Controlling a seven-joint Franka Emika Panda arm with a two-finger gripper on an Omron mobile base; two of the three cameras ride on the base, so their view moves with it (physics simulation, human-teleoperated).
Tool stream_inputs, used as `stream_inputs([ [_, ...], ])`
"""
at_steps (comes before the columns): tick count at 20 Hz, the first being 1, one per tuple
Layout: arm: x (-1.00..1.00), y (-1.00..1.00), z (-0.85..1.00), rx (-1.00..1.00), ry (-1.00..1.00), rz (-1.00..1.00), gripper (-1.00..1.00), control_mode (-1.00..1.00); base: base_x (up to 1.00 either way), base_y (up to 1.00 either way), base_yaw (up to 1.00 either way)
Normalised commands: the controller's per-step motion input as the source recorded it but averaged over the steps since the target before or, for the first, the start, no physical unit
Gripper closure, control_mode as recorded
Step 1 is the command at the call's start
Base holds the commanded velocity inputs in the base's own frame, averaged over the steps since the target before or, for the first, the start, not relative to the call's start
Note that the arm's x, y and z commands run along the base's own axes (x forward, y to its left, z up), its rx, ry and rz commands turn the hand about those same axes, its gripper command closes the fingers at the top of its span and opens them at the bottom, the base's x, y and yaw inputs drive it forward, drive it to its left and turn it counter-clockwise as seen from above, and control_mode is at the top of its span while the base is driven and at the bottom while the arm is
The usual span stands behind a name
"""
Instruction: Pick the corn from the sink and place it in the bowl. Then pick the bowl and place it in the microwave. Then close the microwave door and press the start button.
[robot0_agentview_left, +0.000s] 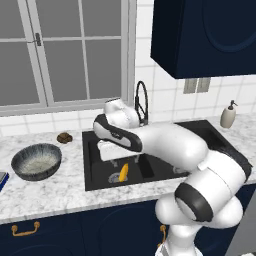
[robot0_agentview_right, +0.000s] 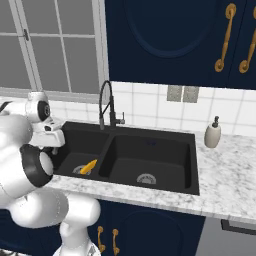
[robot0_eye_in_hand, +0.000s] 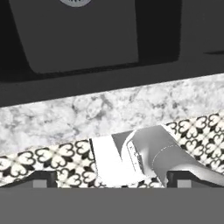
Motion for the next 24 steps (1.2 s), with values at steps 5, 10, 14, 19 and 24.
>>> stream_inputs([
  [5,0.31,0.02,-1.0,-0.06,0.21,0.0,-1.0,-1.0,0.0,0.0,0.0],
  [10,0.5,0.0,-0.6,-0.11,0.07,-0.08,-1.0,-1.0,0.0,0.0,0.0],
  [14,0.71,-0.01,-0.05,-0.16,0.0,-0.08,-1.0,-1.0,0.0,0.0,0.0],
  [19,0.5,-0.13,-0.66,-0.16,0.0,-0.16,-1.0,-1.0,0.0,0.0,0.0],
  [24,0.27,-0.29,-0.61,-0.07,0.0,-0.22,-1.0,-1.0,0.0,0.0,0.0],
])
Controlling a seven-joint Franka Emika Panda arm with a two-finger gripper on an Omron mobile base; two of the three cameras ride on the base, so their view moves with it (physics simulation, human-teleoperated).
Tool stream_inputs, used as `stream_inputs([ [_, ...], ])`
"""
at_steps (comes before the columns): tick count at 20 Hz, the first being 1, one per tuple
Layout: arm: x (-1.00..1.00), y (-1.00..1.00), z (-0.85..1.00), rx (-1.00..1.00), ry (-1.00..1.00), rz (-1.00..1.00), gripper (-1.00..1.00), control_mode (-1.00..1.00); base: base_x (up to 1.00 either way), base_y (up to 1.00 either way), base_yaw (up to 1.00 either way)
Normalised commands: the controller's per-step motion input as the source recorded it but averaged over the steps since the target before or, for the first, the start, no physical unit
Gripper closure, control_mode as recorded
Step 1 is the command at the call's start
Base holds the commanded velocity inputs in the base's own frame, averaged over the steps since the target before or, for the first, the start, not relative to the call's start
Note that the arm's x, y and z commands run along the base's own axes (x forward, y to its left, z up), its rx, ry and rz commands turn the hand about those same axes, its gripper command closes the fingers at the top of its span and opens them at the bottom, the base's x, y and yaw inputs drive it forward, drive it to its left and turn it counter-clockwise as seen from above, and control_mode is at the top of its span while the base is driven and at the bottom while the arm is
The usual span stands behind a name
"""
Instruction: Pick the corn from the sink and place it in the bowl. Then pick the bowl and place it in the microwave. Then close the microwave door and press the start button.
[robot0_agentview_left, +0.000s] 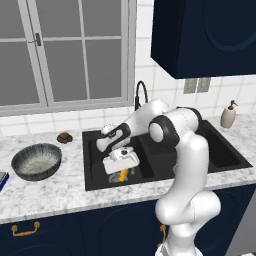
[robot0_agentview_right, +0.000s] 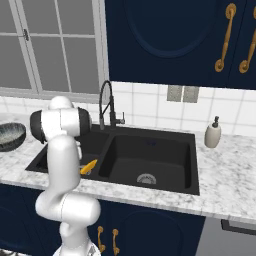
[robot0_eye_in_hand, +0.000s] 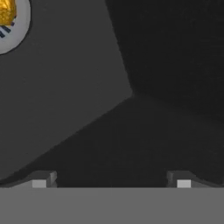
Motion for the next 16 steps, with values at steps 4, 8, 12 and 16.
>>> stream_inputs([
  [4,0.53,-0.17,-0.27,0.0,0.0,-0.12,-1.0,-1.0,0.0,0.0,0.0],
  [8,0.35,-0.14,-0.46,0.0,-0.09,0.06,-1.0,-1.0,0.0,0.0,0.0],
  [12,0.39,-0.01,-0.6,0.0,-0.07,0.05,-1.0,-1.0,0.0,0.0,0.0],
  [16,0.42,0.0,-0.51,0.0,-0.07,0.0,-1.0,-1.0,0.0,0.0,0.0],
])
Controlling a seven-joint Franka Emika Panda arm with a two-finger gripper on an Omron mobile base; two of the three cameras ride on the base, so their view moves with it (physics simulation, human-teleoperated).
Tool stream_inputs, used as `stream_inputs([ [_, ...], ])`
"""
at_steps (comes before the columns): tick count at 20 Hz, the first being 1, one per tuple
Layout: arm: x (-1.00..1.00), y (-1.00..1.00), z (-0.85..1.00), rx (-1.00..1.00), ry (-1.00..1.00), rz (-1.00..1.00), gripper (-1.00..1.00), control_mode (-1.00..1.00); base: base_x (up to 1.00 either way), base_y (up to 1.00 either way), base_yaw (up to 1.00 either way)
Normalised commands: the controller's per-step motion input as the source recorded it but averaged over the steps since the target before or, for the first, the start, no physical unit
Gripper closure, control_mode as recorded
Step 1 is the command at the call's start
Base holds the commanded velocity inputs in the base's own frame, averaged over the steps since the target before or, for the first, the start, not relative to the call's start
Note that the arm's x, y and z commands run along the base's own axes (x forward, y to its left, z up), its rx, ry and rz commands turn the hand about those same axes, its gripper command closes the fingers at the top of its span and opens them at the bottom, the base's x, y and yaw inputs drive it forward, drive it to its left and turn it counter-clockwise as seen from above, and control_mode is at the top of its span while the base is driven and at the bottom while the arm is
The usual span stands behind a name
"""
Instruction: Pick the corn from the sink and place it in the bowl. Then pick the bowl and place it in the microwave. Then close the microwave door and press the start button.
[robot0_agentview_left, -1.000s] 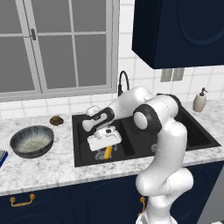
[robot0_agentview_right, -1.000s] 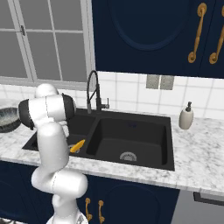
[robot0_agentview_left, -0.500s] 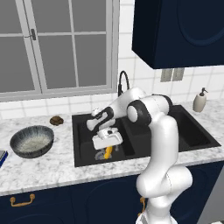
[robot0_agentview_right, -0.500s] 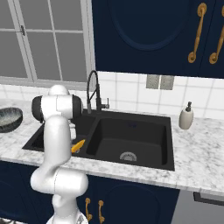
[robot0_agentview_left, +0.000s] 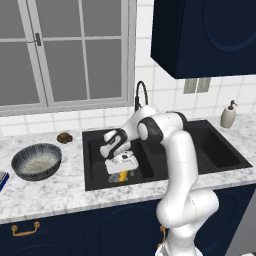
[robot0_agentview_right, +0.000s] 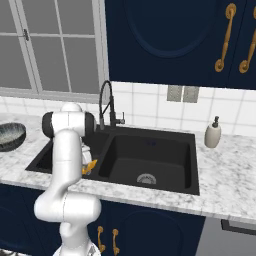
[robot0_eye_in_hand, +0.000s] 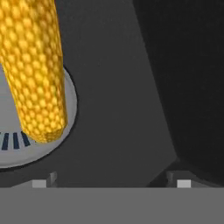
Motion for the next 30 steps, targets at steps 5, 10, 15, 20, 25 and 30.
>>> stream_inputs([
  [5,0.58,0.0,-0.45,0.0,-0.02,0.0,-1.0,-1.0,0.0,0.0,0.0],
  [10,0.51,0.1,-0.53,0.0,-0.04,0.0,-1.0,-1.0,0.0,0.0,0.0],
  [15,0.1,-0.07,-0.66,0.01,0.0,0.0,-1.0,-1.0,0.0,0.0,0.0],
  [20,-0.22,-0.53,-0.35,0.0,0.0,0.0,-1.0,-1.0,0.0,0.0,0.0],
  [25,-0.27,-0.67,-0.43,0.0,0.0,0.0,-1.0,-1.0,0.0,0.0,0.0],
  [30,-0.36,-0.48,-0.6,0.0,0.0,0.0,1.0,-1.0,0.0,0.0,0.0],
])
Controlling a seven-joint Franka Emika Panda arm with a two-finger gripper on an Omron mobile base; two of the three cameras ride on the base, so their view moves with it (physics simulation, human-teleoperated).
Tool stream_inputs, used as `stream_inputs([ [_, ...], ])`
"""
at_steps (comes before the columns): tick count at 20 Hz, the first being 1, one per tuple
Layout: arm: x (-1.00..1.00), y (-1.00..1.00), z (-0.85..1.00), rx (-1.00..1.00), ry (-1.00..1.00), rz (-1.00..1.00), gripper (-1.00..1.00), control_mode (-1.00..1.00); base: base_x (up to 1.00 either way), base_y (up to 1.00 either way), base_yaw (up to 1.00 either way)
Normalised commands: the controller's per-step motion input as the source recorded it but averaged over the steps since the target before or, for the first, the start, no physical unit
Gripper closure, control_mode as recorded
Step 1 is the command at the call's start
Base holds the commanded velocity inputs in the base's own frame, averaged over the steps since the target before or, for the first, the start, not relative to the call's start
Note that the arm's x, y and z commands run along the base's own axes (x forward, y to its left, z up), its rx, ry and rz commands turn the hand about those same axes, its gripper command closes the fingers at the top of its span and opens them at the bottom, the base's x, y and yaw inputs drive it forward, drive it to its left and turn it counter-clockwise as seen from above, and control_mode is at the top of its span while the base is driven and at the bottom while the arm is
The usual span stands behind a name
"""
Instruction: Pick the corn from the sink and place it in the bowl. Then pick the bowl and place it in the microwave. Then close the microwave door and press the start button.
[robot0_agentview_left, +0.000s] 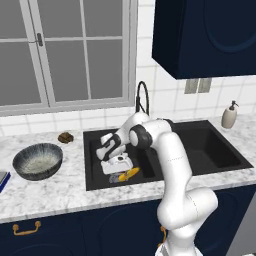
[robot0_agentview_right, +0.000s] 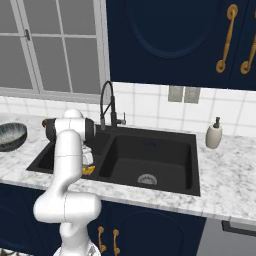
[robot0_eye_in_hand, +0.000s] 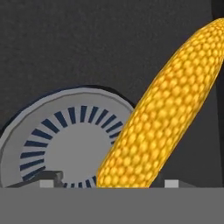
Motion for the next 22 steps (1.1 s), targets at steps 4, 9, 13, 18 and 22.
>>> stream_inputs([
  [4,-0.51,-0.58,-0.41,0.0,-0.03,0.0,1.0,-1.0,0.0,0.0,0.0],
  [9,-0.42,-0.37,0.19,0.05,-0.14,0.0,1.0,-1.0,0.0,0.0,0.0],
  [13,-0.43,0.1,0.94,0.01,-0.3,0.04,1.0,-1.0,0.0,0.0,0.0],
  [18,-0.31,0.04,1.0,0.0,-0.41,0.08,1.0,-1.0,0.0,0.0,0.0],
  [22,-0.23,0.08,1.0,0.0,-0.45,0.09,1.0,-1.0,0.0,0.0,0.0],
])
